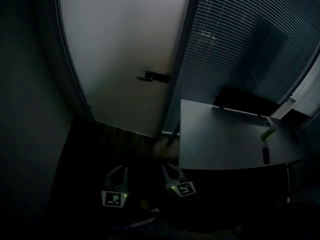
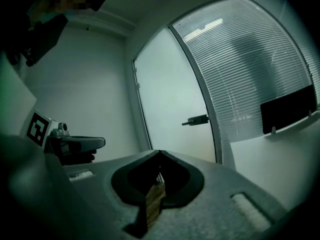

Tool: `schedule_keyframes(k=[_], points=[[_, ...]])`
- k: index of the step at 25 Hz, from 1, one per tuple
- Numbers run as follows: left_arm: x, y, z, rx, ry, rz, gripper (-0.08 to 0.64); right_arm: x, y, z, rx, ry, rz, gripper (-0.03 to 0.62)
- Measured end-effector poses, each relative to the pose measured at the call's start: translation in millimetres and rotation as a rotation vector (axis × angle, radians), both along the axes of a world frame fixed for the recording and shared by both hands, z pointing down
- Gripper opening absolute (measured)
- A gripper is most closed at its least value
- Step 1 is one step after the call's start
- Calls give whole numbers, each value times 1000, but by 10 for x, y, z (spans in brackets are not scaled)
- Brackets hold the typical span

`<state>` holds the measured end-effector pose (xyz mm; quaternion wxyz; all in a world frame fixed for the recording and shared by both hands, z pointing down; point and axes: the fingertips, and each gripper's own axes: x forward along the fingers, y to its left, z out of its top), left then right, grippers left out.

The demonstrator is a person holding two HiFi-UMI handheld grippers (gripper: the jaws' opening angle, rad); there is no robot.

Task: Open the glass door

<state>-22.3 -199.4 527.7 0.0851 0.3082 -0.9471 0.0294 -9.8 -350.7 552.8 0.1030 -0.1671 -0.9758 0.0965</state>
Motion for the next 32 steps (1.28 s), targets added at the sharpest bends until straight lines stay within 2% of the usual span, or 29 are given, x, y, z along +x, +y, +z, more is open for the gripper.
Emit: schedule_keyframes(k=[13, 21, 32], points=[[-416, -121, -1, -14, -17, 15, 4, -420, -46, 32, -26, -15, 7, 2], [-904, -120, 5, -18, -15, 36, 3, -881, -74, 2, -27, -20, 38, 2], [-1809, -236, -160, -26, -38, 115, 3, -1610, -99, -68, -28, -6, 102, 2]])
